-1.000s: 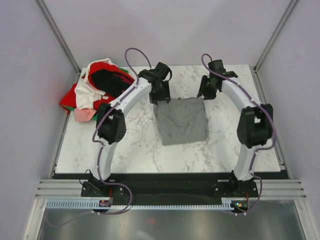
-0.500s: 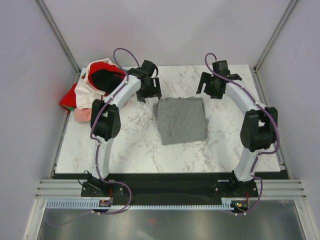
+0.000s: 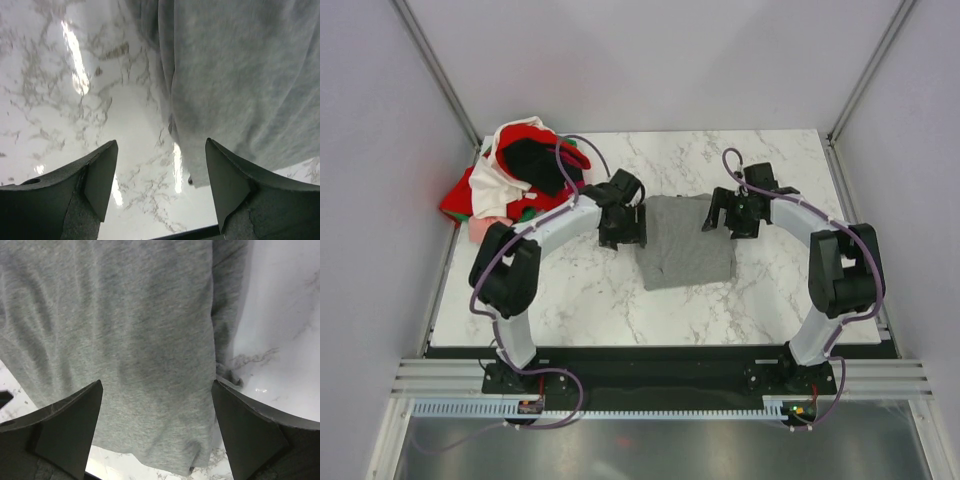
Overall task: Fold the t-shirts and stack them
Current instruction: Neatly place the folded tshirt to the corner
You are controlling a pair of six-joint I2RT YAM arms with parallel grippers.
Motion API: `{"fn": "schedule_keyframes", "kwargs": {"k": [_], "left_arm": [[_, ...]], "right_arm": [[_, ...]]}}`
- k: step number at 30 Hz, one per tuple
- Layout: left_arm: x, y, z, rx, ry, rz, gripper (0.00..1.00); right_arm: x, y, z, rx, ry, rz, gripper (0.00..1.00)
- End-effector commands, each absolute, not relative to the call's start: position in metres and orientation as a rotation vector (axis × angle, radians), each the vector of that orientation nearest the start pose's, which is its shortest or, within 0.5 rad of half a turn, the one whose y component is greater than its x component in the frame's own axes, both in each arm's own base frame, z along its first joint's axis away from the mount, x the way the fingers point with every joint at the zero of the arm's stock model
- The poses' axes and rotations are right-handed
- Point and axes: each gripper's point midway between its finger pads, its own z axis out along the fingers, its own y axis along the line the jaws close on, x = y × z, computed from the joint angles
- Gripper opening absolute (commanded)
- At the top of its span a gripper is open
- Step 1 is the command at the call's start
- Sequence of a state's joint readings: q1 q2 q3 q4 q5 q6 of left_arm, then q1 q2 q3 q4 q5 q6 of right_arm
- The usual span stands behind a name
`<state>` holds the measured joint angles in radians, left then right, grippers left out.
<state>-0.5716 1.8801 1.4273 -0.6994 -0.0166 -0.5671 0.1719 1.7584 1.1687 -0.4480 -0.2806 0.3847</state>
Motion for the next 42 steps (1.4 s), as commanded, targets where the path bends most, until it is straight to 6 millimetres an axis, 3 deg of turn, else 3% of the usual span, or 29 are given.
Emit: {"fn": "schedule_keyframes", "kwargs": {"k": [1, 3, 4, 6, 7, 10, 11, 13, 16, 23, 24, 25, 30, 34, 35, 36, 38, 42], "left_arm": [[0.332, -0.242, 0.131, -0.047, 2.585, -0.409, 0.78], [0.318, -0.231, 0.139, -0.056, 2.561, -0.402, 0.79], [0.312, -0.225, 0.162, -0.064, 2.498, -0.434, 0.79], [0.299, -0.211, 0.165, -0.074, 2.476, -0.408, 0.8], [0.292, -0.202, 0.184, -0.085, 2.415, -0.433, 0.8], [0.272, -0.184, 0.185, -0.102, 2.389, -0.423, 0.8], [0.265, -0.177, 0.198, -0.112, 2.343, -0.442, 0.8], [0.251, -0.165, 0.192, -0.127, 2.349, -0.424, 0.8], [0.232, -0.146, 0.205, -0.154, 2.285, -0.436, 0.8], [0.198, -0.112, 0.227, -0.176, 2.189, -0.433, 0.8], [0.193, -0.107, 0.226, -0.174, 2.192, -0.421, 0.8], [0.189, -0.103, 0.233, -0.178, 2.158, -0.439, 0.8], [0.176, -0.089, 0.243, -0.198, 2.086, -0.452, 0.8], [0.169, -0.082, 0.245, -0.198, 2.04, -0.468, 0.8], [0.167, -0.08, 0.245, -0.207, 2.033, -0.472, 0.8], [0.165, -0.08, 0.244, -0.208, 2.025, -0.486, 0.8], [0.165, -0.079, 0.245, -0.214, 2.014, -0.483, 0.8], [0.167, -0.078, 0.244, -0.218, 2.013, -0.477, 0.8]], "right_arm": [[0.394, 0.143, 0.07, 0.097, 2.558, 0.659, 0.98], [0.395, 0.144, 0.057, 0.101, 2.583, 0.668, 0.98], [0.396, 0.146, 0.053, 0.101, 2.587, 0.678, 0.98], [0.394, 0.147, 0.039, 0.111, 2.608, 0.685, 0.98], [0.393, 0.149, 0.035, 0.112, 2.613, 0.699, 0.98], [0.391, 0.155, 0.019, 0.117, 2.625, 0.752, 0.94], [0.389, 0.158, 0.013, 0.117, 2.635, 0.784, 0.91], [0.389, 0.16, 0.007, 0.113, 2.638, 0.803, 0.8], [0.386, 0.163, -0.001, 0.108, 2.651, 0.831, 0.7], [0.381, 0.171, -0.011, 0.11, 2.669, 0.859, 0.18], [0.38, 0.172, -0.012, 0.112, 2.674, 0.85, 0.04], [0.381, 0.168, -0.015, 0.125, 2.678, 0.815, 0.0], [0.384, 0.157, -0.011, 0.184, 2.663, 0.716, 0.0], [0.39, 0.15, 0.008, 0.176, 2.628, 0.65, 0.01], [0.394, 0.148, 0.019, 0.166, 2.605, 0.634, 0.3], [0.394, 0.146, 0.027, 0.148, 2.599, 0.624, 0.48], [0.397, 0.145, 0.051, 0.124, 2.566, 0.617, 0.72], [0.402, 0.144, 0.087, 0.107, 2.503, 0.605, 0.77]]}}
